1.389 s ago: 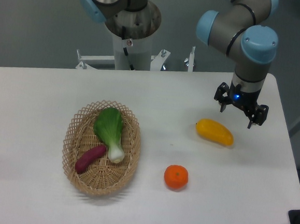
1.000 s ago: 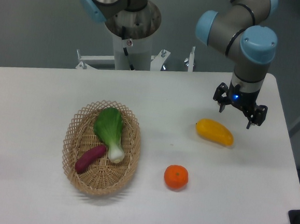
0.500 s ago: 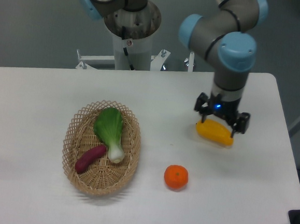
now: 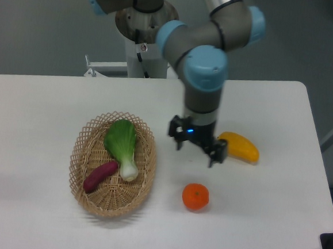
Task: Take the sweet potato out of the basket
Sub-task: 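Lower the gripper into the basket over the purple sweet potato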
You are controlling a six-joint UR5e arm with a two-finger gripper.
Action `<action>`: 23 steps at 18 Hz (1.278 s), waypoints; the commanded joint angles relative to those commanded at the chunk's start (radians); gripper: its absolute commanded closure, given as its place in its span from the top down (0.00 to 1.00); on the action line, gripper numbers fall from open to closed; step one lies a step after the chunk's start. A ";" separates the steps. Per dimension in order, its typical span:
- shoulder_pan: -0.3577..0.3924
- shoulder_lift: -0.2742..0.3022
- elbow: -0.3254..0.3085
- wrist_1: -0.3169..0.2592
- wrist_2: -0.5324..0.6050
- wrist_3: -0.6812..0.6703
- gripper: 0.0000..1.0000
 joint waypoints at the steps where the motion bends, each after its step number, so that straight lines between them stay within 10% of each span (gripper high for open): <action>1: -0.022 -0.006 0.000 0.000 0.000 -0.020 1.00; 23: -0.241 -0.173 -0.014 0.008 0.002 -0.200 1.00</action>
